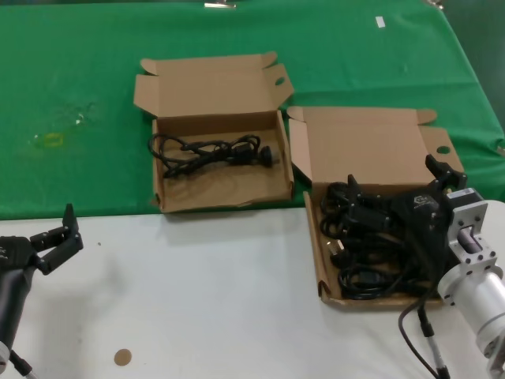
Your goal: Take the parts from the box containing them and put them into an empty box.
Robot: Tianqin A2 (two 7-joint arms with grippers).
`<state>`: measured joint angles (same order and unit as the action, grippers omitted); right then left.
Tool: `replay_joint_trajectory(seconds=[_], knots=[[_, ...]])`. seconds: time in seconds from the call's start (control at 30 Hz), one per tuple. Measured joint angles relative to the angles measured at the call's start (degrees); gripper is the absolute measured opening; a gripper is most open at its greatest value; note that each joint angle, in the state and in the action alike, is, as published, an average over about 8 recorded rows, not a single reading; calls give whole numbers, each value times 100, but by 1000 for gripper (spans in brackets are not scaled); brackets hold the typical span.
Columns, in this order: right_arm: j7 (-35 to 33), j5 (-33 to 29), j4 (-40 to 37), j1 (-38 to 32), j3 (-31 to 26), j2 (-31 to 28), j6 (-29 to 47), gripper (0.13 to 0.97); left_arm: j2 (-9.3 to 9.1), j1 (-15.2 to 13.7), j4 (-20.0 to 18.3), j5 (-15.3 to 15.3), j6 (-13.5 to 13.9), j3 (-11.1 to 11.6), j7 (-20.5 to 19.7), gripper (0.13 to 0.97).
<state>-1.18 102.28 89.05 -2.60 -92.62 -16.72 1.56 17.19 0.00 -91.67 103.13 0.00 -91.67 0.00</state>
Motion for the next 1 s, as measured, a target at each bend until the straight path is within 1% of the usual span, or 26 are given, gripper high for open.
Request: replay_joint_trajectory(seconds=[1.0], knots=[[0, 0, 0, 0, 0, 0, 0, 966, 0, 0, 0, 0, 0, 0, 0, 966]])
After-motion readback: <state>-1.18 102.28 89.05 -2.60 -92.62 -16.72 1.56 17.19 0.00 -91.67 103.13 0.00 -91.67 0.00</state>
